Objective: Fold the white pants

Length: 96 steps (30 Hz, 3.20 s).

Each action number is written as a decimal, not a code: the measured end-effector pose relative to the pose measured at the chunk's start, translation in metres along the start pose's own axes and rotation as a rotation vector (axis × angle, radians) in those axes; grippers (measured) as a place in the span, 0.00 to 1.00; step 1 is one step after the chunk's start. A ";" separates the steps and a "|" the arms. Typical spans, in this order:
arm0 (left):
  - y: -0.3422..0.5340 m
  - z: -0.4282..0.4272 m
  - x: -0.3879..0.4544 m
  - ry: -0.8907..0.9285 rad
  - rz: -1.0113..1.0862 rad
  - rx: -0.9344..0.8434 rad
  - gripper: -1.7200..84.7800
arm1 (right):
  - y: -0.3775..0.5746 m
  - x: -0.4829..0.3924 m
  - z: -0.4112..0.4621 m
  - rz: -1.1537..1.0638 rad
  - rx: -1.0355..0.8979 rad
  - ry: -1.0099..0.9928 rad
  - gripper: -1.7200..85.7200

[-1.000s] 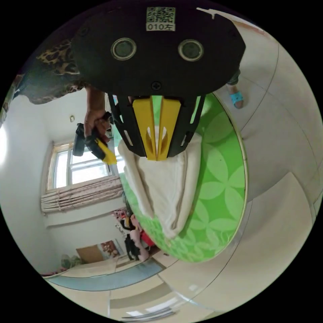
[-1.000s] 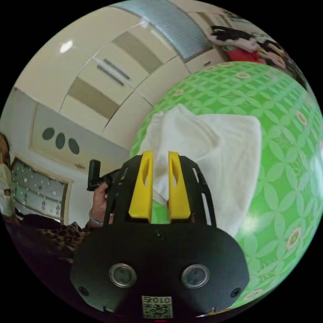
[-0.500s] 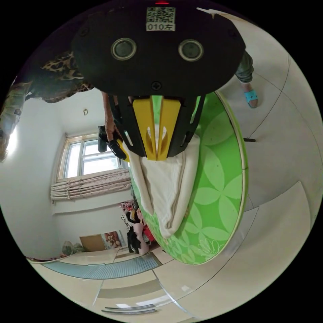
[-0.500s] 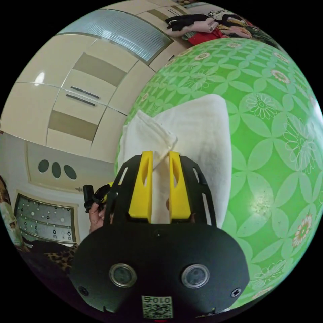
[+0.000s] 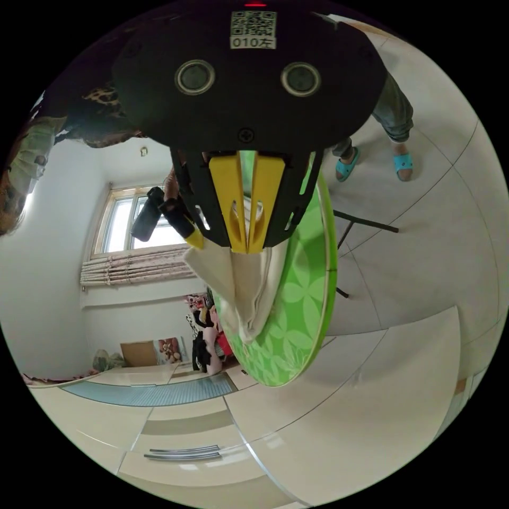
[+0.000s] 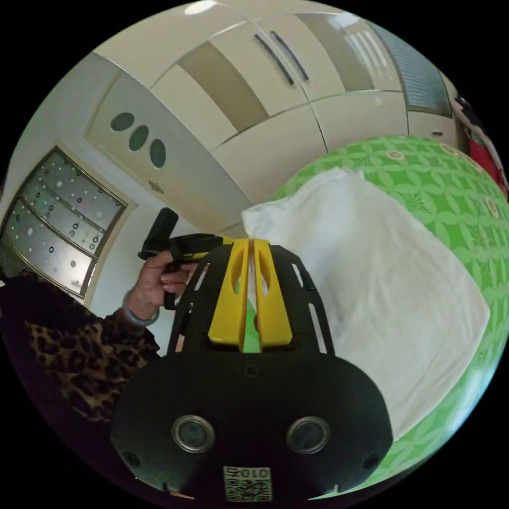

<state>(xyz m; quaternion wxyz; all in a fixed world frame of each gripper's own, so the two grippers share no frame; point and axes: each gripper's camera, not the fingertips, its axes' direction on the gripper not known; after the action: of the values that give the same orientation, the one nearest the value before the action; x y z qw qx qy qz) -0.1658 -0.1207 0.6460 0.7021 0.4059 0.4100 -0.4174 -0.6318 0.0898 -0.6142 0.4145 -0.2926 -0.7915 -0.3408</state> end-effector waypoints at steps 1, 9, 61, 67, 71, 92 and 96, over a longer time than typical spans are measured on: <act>0.000 -0.001 -0.002 -0.009 -0.004 0.000 0.02 | -0.001 0.005 0.013 0.012 -0.052 -0.004 0.04; 0.001 0.001 -0.020 -0.030 -0.046 -0.010 0.02 | 0.008 0.034 -0.002 0.056 -0.031 -0.160 0.05; -0.046 0.118 0.005 0.063 0.061 -0.119 0.02 | 0.266 0.224 -0.153 0.713 0.269 -0.496 0.10; -0.069 0.133 0.044 0.012 0.197 -0.194 0.03 | 0.286 0.171 -0.191 0.641 0.092 -0.336 0.09; -0.085 0.182 0.097 -0.025 0.450 -0.361 0.04 | 0.324 0.159 -0.208 0.700 0.073 -0.344 0.09; -0.045 0.291 0.115 0.096 0.496 -0.486 0.13 | 0.189 0.063 -0.243 0.122 -0.066 -0.052 0.17; -0.038 0.276 0.101 0.105 0.429 -0.424 0.13 | 0.107 0.028 -0.166 -0.038 -0.227 -0.019 0.17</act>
<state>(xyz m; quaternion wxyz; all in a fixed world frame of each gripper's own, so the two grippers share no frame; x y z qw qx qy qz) -0.1033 -0.4100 0.6374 0.8213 0.3484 0.4284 -0.1431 -0.4895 0.0292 -0.4882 0.3646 -0.3259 -0.7572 -0.4331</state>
